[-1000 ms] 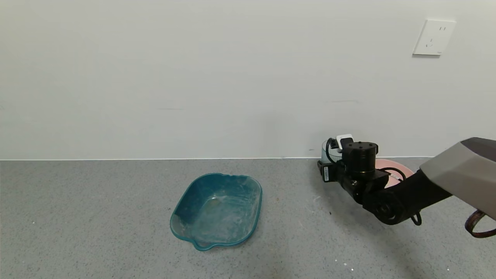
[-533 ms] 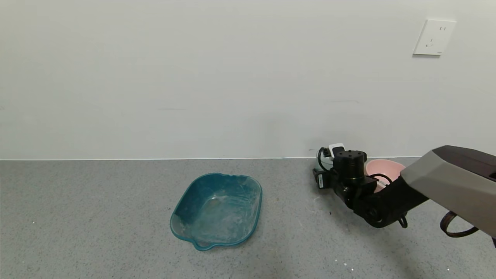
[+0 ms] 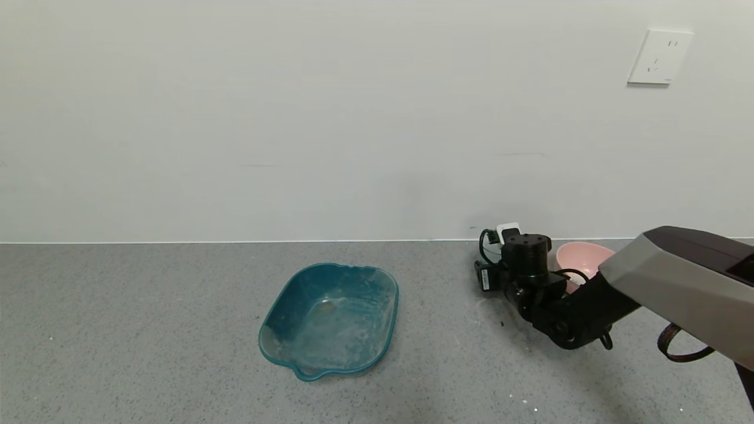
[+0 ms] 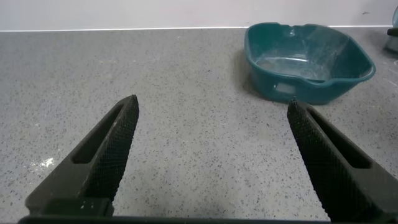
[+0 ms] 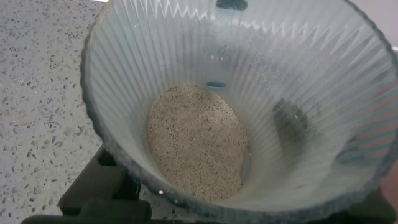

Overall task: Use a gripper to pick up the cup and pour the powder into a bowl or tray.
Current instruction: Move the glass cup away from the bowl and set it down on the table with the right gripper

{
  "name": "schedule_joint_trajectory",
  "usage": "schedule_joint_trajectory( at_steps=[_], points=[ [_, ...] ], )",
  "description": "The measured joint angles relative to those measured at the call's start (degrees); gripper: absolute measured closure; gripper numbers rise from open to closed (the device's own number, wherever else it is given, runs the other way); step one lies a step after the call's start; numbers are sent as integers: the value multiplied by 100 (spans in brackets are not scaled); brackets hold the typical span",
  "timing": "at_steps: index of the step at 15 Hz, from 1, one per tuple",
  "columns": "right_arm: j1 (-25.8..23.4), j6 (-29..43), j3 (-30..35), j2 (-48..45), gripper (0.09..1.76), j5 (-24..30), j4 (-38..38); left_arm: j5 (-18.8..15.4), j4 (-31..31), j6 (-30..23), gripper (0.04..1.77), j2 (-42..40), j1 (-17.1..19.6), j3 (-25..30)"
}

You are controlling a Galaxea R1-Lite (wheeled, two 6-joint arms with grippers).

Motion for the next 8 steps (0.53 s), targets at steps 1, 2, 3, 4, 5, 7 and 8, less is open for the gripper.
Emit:
schedule_joint_trajectory(
  at_steps=[1,2,3,4,5,7,8],
  points=[
    [0,0,-2,10,50,-2,1,0,-2,0,9,0,-2,0],
    [0,0,1,15,44,-2,0,0,-2,0,9,0,-2,0],
    [0,0,15,17,39,-5,0,0,-2,0,9,0,-2,0],
    [0,0,22,20,36,-6,-5,0,-2,0,9,0,-2,0],
    [0,2,34,17,34,-9,-5,0,-2,0,9,0,-2,0],
    [0,0,69,0,29,-13,4,0,-2,0,9,0,-2,0],
    [0,28,89,-18,27,-41,20,0,-2,0,9,0,-2,0]
  ],
)
